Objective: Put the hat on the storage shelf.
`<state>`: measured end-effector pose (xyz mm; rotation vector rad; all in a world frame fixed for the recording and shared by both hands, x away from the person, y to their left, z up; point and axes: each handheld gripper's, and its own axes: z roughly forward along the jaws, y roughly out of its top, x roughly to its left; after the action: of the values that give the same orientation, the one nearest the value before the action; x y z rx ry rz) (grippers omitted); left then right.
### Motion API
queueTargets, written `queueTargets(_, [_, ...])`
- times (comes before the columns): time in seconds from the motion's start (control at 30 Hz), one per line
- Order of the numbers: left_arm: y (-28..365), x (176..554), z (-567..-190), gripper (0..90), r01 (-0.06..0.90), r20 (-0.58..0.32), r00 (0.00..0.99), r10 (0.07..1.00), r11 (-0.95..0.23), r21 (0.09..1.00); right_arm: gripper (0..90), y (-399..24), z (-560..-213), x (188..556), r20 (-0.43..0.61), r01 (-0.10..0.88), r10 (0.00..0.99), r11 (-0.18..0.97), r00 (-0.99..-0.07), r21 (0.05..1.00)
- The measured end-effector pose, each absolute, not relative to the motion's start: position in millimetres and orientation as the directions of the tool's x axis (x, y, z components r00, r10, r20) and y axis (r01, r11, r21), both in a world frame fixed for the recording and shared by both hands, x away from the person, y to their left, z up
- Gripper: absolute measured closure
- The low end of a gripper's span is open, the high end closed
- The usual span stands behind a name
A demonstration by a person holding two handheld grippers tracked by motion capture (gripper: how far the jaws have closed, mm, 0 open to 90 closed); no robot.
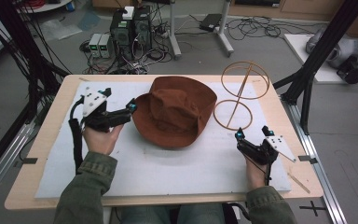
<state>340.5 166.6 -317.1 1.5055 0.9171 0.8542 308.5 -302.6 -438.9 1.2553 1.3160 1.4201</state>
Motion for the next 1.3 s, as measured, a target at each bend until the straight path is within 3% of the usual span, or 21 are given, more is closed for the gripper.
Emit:
queueTargets(0.2, [134,365,-319,12.7,0.213,0.018,0.503,0.864,-0.144,0.967,1.8,-302,-438,307,0.141,0.064,0.973,-0.132,-0.182,0.989])
queueTargets(0.37, [104,388,-340,12.7,0.347,-0.020,0.551,0.834,-0.207,0.915,1.9,-303,-439,309,0.149,0.065,0.971,-0.139,-0.185,0.988])
queueTargets(0.5, [85,396,-355,14.1,0.400,-0.026,0.586,0.810,-0.261,0.878,1.9,-304,-439,309,0.156,0.064,0.970,-0.147,-0.186,0.987])
queueTargets(1.0, [55,431,-395,17.9,0.600,-0.082,0.495,0.865,-0.272,0.752,1.8,-305,-440,311,0.182,0.076,0.963,-0.171,-0.198,0.982])
queueTargets(1.07, [52,432,-400,28.5,0.616,-0.071,0.499,0.864,-0.296,0.731,1.9,-306,-440,311,0.179,0.074,0.963,-0.167,-0.203,0.983])
queueTargets(1.17, [49,430,-400,62.3,0.600,-0.028,0.514,0.857,-0.336,0.726,1.9,-305,-440,312,0.185,0.078,0.961,-0.172,-0.205,0.982])
queueTargets(1.27, [49,431,-401,82.5,0.606,-0.031,0.526,0.850,-0.349,0.715,1.9,-306,-440,313,0.186,0.079,0.961,-0.173,-0.205,0.982])
queueTargets(1.3, [49,430,-402,85.2,0.599,-0.023,0.526,0.850,-0.351,0.720,1.9,-306,-441,313,0.190,0.082,0.960,-0.176,-0.208,0.981])
